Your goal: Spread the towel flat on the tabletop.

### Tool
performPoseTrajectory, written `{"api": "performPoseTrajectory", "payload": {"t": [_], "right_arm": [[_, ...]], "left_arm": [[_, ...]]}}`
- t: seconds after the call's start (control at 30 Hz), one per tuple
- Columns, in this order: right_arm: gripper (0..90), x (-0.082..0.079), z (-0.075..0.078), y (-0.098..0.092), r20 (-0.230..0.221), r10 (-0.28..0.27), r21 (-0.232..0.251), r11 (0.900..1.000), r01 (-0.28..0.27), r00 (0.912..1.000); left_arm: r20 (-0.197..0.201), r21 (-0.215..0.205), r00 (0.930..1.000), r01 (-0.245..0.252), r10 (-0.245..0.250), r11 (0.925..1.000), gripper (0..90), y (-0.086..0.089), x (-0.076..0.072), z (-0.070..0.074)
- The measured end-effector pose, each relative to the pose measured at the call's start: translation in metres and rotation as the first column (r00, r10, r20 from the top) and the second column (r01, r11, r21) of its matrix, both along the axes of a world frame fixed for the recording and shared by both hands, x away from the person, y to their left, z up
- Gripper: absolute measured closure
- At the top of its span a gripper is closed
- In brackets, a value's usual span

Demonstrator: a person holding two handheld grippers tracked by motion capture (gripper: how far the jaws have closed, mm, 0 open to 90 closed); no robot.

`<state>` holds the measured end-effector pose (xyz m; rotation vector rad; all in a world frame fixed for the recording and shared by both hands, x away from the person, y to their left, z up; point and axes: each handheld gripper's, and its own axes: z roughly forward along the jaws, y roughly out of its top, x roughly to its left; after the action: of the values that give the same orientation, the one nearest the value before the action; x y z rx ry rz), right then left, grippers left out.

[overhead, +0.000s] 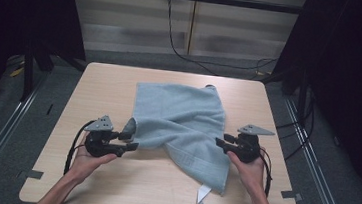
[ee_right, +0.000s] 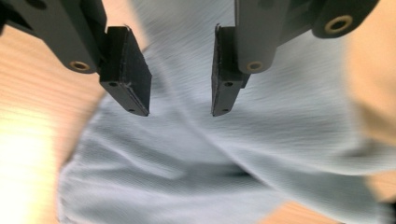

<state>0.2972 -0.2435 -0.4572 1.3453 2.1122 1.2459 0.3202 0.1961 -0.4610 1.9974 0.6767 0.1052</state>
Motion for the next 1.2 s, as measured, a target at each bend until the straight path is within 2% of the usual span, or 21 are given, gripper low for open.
{"api": "performPoseTrajectory", "payload": {"t": [0.07, 0.1, 0.13, 0.17, 0.2, 0.23, 0.27, 0.4, 0.47, 0.5, 0.53, 0.57, 0.6, 0.63, 0.7, 0.8, 0.87, 0.97, 1.07, 1.13, 1.2], "right_arm": [[61.7, -0.019, 0.004, 0.005, 0.008, 0.058, 0.029, 0.998, -0.059, 0.9983], [61.3, -0.026, 0.003, 0.009, -0.007, 0.096, 0.044, 0.994, -0.096, 0.9953], [59.7, -0.033, 0.000, 0.015, -0.032, 0.133, 0.033, 0.991, -0.132, 0.9905], [57.8, -0.040, -0.004, 0.021, -0.042, 0.163, 0.007, 0.987, -0.163, 0.9857], [56.3, -0.045, -0.008, 0.027, -0.054, 0.189, 0.004, 0.982, -0.189, 0.9805], [54.8, -0.048, -0.012, 0.030, -0.070, 0.206, 0.018, 0.979, -0.205, 0.9760], [53.5, -0.051, -0.018, 0.036, -0.096, 0.236, 0.023, 0.972, -0.235, 0.9671], [46.3, -0.053, -0.032, 0.053, -0.148, 0.292, -0.070, 0.950, -0.304, 0.9449], [49.9, -0.052, -0.037, 0.057, -0.133, 0.300, -0.121, 0.941, -0.316, 0.9446], [53.4, -0.052, -0.038, 0.058, -0.122, 0.284, -0.139, 0.944, -0.300, 0.9510], [54.3, -0.052, -0.039, 0.059, -0.115, 0.279, -0.143, 0.945, -0.294, 0.9534], [59.5, -0.051, -0.040, 0.060, -0.102, 0.283, -0.161, 0.941, -0.296, 0.9537], [64.9, -0.052, -0.040, 0.061, -0.092, 0.270, -0.198, 0.938, -0.283, 0.9586], [69.8, -0.051, -0.039, 0.061, -0.091, 0.262, -0.198, 0.941, -0.276, 0.9607], [85.7, -0.049, -0.037, 0.059, -0.090, 0.257, -0.161, 0.950, -0.269, 0.9622], [86.4, -0.049, -0.025, 0.052, -0.073, 0.274, -0.075, 0.957, -0.280, 0.9588], [86.7, -0.051, -0.011, 0.045, -0.044, 0.268, -0.026, 0.963, -0.269, 0.9625], [86.7, -0.056, 0.012, 0.034, -0.003, 0.269, 0.031, 0.963, -0.268, 0.9632], [86.6, -0.067, 0.031, 0.025, 0.032, 0.268, 0.080, 0.960, -0.269, 0.9630], [86.5, -0.076, 0.038, 0.020, 0.039, 0.270, 0.095, 0.958, -0.272, 0.9621], [86.5, -0.088, 0.039, 0.018, 0.037, 0.275, 0.115, 0.954, -0.278, 0.9607]], "left_arm": [[-0.004, 0.056, 1.0000, -0.002, 0.002, 0.9984, 46.8, -0.008, 0.004, -0.008], [-0.002, 0.083, 0.9999, -0.014, 0.014, 0.9965, 46.8, -0.012, 0.007, -0.012], [-0.008, 0.091, 0.9999, -0.008, 0.009, 0.9958, 47.4, -0.015, 0.010, -0.016], [-0.003, 0.107, 0.9999, -0.010, 0.010, 0.9942, 54.7, -0.016, 0.011, -0.019], [-0.006, 0.118, 0.9999, -0.008, 0.009, 0.9930, 64.6, -0.017, 0.011, -0.020], [-0.018, 0.108, 0.9998, -0.003, 0.005, 0.9941, 77.9, -0.017, 0.013, -0.022], [-0.023, 0.094, 0.9997, -0.010, 0.012, 0.9956, 81.4, -0.017, 0.013, -0.021], [-0.032, 0.010, 0.9993, -0.017, 0.017, 0.9998, 83.3, -0.007, 0.013, -0.009], [-0.036, -0.017, 0.9990, -0.026, 0.025, 0.9995, 83.4, -0.002, 0.012, -0.003], [-0.035, -0.023, 0.9991, -0.026, 0.025, 0.9994, 83.4, 0.000, 0.012, 0.000], [-0.030, -0.037, 0.9991, -0.031, 0.030, 0.9989, 83.6, 0.002, 0.012, 0.003], [-0.025, -0.059, 0.9993, -0.031, 0.030, 0.9978, 83.8, 0.005, 0.010, 0.008], [-0.025, -0.076, 0.9993, -0.030, 0.028, 0.9967, 83.9, 0.007, 0.009, 0.011], [-0.021, -0.086, 0.9994, -0.028, 0.026, 0.9959, 83.9, 0.008, 0.007, 0.016], [-0.002, -0.092, 0.9997, -0.024, 0.024, 0.9955, 84.0, 0.008, 0.003, 0.022], [0.016, -0.100, 0.9996, -0.022, 0.024, 0.9947, 83.9, 0.009, -0.001, 0.031], [0.014, -0.123, 0.9996, -0.022, 0.024, 0.9921, 83.9, 0.012, -0.003, 0.038], [0.011, -0.137, 0.9997, -0.018, 0.020, 0.9904, 83.9, 0.016, -0.009, 0.044], [0.012, -0.128, 0.9999, -0.003, 0.004, 0.9917, 83.7, 0.020, -0.020, 0.048], [0.007, -0.136, 0.9999, 0.012, -0.011, 0.9907, 83.7, 0.022, -0.029, 0.050], [-0.006, -0.137, 0.9989, 0.045, -0.046, 0.9896, 83.7, 0.025, -0.044, 0.047]]}}
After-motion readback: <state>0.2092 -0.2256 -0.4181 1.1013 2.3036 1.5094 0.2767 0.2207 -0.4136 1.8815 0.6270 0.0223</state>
